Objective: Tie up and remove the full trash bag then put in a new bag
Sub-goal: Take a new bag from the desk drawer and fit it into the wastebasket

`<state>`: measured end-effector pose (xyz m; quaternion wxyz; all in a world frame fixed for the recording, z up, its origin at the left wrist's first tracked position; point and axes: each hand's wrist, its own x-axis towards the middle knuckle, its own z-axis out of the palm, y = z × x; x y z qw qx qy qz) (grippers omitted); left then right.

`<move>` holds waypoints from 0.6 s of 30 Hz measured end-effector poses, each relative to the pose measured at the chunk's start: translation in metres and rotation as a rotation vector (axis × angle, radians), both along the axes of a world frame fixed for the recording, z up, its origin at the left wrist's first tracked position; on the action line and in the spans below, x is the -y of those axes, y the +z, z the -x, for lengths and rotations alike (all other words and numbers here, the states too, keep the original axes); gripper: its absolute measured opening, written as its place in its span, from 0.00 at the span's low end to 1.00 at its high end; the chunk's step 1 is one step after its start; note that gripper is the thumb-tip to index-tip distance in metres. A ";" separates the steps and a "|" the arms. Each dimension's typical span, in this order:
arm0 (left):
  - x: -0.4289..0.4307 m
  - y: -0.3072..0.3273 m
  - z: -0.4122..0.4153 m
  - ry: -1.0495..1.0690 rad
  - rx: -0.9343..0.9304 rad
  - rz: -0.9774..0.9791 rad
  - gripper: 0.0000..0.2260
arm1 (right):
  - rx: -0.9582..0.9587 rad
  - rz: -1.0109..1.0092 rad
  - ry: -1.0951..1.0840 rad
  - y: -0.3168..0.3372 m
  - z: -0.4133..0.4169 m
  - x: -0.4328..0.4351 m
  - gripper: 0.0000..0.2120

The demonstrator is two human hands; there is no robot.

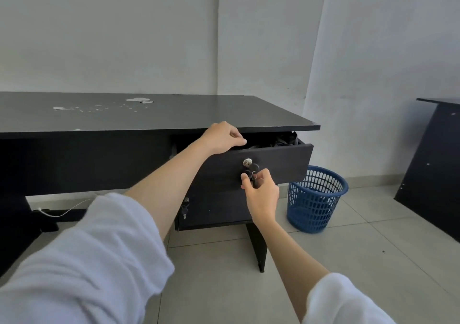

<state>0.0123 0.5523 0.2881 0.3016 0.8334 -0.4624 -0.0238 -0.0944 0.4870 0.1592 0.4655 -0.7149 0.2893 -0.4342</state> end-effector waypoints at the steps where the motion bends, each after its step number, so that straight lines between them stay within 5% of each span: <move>1: 0.009 0.001 0.000 -0.025 -0.048 -0.037 0.14 | -0.027 0.039 0.008 0.000 0.001 0.004 0.10; 9: 0.064 0.000 0.004 -0.011 -0.294 -0.299 0.30 | -0.111 0.243 0.116 -0.006 0.007 0.025 0.14; 12: 0.053 0.006 0.006 0.045 -0.307 -0.472 0.23 | -0.094 0.263 0.129 -0.008 0.006 0.027 0.15; 18: 0.014 0.001 -0.022 0.234 -0.276 -0.453 0.20 | -0.069 0.229 0.137 -0.009 0.005 0.025 0.15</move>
